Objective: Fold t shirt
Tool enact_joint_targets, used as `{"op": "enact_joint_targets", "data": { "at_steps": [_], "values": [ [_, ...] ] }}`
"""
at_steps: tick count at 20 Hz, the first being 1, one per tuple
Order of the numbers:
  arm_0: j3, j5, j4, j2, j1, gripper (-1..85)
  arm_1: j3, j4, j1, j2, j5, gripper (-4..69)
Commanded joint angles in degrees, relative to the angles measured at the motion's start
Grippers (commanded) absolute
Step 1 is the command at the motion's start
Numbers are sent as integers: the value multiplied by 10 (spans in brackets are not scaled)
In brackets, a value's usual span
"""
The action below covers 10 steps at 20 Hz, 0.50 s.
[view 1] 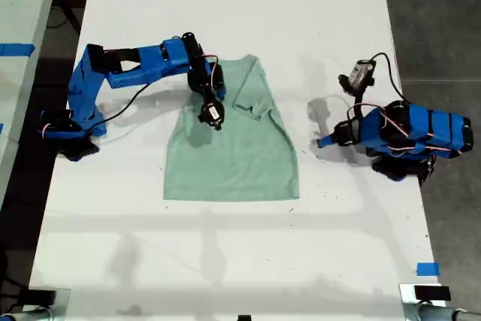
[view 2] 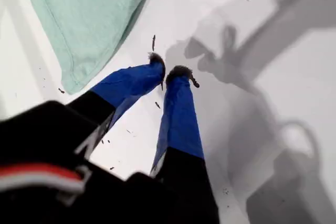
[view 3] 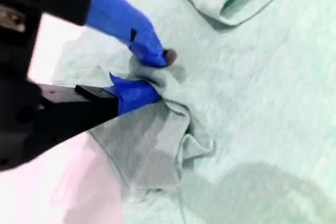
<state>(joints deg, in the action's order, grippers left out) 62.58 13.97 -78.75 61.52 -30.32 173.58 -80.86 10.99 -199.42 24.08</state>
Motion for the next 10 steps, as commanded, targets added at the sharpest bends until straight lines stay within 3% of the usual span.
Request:
{"op": "enact_joint_targets", "data": {
  "at_steps": [1, 8, 10],
  "values": [
    [-43, -9, 11, 18, 16, 170, 31, 11, 5, -10, 8, 49],
    [-28, 4, -150, 215, -6, 175, 31, 11, 8, -10, 9, 51],
    [48, 2, -150, 336, -16, 172, 31, 11, 9, -10, 9, 51]
  ]
}}
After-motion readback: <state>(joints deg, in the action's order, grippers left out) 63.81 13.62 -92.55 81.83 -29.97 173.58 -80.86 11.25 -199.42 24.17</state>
